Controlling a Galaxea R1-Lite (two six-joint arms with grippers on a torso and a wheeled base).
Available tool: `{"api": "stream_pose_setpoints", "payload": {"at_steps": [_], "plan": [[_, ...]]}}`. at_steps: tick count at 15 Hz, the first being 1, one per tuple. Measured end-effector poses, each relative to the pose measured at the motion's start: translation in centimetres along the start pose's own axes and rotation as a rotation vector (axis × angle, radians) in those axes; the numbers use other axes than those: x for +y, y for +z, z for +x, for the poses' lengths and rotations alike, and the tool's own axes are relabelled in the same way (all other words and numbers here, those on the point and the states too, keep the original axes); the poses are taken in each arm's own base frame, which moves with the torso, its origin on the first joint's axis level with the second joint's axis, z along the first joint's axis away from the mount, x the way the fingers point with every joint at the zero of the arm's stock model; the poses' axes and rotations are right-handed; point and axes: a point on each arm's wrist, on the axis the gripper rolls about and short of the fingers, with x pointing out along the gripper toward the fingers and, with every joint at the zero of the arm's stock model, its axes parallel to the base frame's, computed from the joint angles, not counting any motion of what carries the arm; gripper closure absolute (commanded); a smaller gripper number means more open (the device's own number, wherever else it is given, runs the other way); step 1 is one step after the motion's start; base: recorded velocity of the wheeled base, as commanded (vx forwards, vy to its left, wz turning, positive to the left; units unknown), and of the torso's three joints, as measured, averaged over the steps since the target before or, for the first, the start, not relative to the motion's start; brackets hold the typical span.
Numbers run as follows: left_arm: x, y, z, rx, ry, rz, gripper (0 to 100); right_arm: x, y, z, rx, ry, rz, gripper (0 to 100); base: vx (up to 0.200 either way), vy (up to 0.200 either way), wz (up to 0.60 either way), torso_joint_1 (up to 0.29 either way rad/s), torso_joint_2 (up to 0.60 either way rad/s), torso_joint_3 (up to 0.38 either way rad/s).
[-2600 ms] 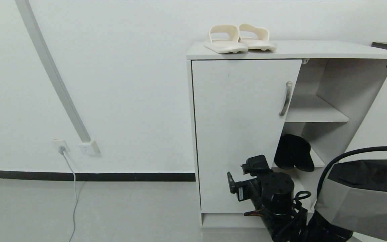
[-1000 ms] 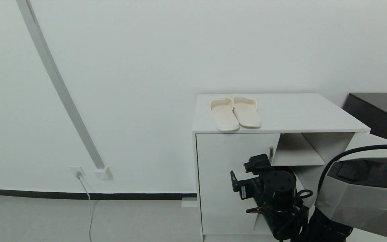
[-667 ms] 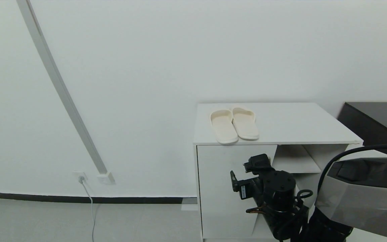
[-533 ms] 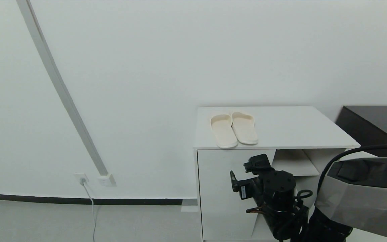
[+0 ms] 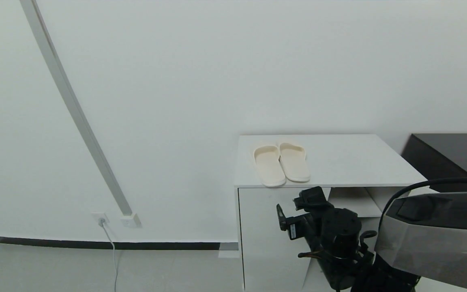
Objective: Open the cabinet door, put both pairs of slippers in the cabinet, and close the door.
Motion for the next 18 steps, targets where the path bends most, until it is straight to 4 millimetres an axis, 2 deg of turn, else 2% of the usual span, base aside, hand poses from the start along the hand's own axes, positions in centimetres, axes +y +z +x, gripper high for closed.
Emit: {"api": "stream_pose_setpoints", "payload": {"at_steps": [2, 5, 10, 12, 17, 18], "plan": [[0.0, 0.0, 0.0, 0.0, -0.001, 0.01, 100, 0.2, 0.1, 0.8, 0.05, -0.004, -0.002, 0, 0.0, 0.0, 0.0, 0.0, 0.0, 0.0], [0.0, 0.0, 0.0, 0.0, -0.001, 0.012, 100, 0.8, 1.8, 2.3, 0.14, -0.006, 0.021, 0, 0.0, 0.0, 0.0, 0.0, 0.0, 0.0], [0.0, 0.0, 0.0, 0.0, -0.001, 0.006, 100, 1.2, 7.9, 4.1, 0.27, -0.047, 0.118, 0, 0.0, 0.0, 0.0, 0.0, 0.0, 0.0], [0.0, 0.0, 0.0, 0.0, -0.001, 0.007, 100, 0.7, 11.0, 4.3, 0.251, -0.087, 0.193, 0, 0.0, 0.0, 0.0, 0.0, 0.0, 0.0], [0.0, 0.0, 0.0, 0.001, -0.002, 0.004, 100, 0.5, 11.2, 4.7, 0.236, -0.096, 0.213, 0, 0.0, 0.0, 0.0, 0.0, 0.0, 0.0], [0.0, 0.0, 0.0, 0.001, -0.002, 0.004, 100, 0.4, 11.1, 4.9, 0.235, -0.1, 0.215, 0, 0.2, 0.0, 0.0, 0.002, 0.0, 0.007]]}}
